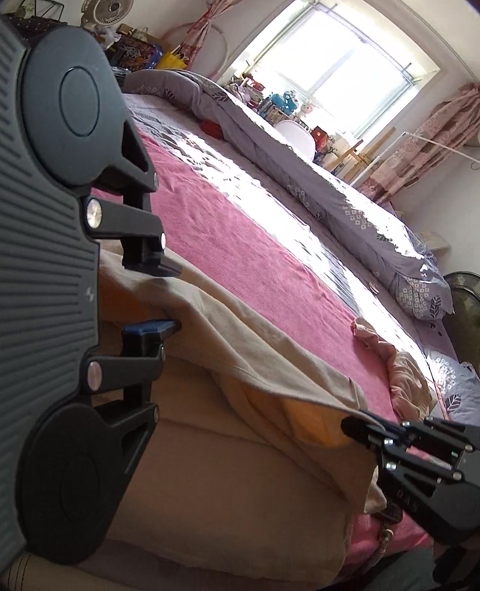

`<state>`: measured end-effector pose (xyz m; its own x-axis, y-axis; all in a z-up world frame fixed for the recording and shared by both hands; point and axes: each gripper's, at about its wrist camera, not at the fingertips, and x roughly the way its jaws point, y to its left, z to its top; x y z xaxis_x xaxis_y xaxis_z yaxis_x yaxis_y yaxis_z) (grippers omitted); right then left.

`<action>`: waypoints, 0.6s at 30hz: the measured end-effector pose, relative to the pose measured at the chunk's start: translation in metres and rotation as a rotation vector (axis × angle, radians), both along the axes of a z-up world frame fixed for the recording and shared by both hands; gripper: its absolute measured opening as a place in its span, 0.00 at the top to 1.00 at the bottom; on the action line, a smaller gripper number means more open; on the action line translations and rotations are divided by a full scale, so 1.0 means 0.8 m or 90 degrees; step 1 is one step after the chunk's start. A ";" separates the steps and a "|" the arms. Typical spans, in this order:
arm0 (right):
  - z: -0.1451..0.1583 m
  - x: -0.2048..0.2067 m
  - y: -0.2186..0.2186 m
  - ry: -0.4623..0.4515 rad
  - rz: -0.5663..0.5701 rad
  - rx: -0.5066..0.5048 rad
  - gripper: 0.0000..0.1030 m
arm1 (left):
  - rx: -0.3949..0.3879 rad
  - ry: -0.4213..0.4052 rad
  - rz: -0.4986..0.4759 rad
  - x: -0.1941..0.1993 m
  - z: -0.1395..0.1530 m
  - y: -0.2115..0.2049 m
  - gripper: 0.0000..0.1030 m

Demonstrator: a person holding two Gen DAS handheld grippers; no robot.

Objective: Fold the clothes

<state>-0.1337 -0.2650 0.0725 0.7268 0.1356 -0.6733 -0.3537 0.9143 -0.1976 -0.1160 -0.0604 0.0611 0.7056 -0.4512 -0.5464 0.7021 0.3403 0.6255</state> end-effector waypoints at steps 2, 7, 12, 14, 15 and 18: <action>0.008 0.005 -0.007 -0.004 -0.011 0.016 0.90 | 0.012 -0.024 -0.040 -0.018 -0.005 -0.008 0.46; 0.026 0.012 -0.018 -0.010 -0.024 0.051 0.90 | 0.052 -0.064 -0.096 -0.042 -0.025 -0.031 0.32; 0.032 0.007 -0.022 -0.014 -0.020 0.070 0.90 | 0.082 -0.141 -0.026 -0.028 -0.053 -0.062 0.22; 0.033 0.002 -0.021 -0.012 -0.015 0.072 0.90 | 0.083 -0.146 0.012 -0.018 -0.054 -0.067 0.24; 0.033 -0.001 -0.021 -0.009 -0.013 0.072 0.90 | 0.083 -0.145 0.030 -0.014 -0.054 -0.068 0.31; 0.030 -0.008 -0.022 0.006 -0.006 0.079 0.90 | 0.077 -0.131 0.061 -0.007 -0.043 -0.060 0.42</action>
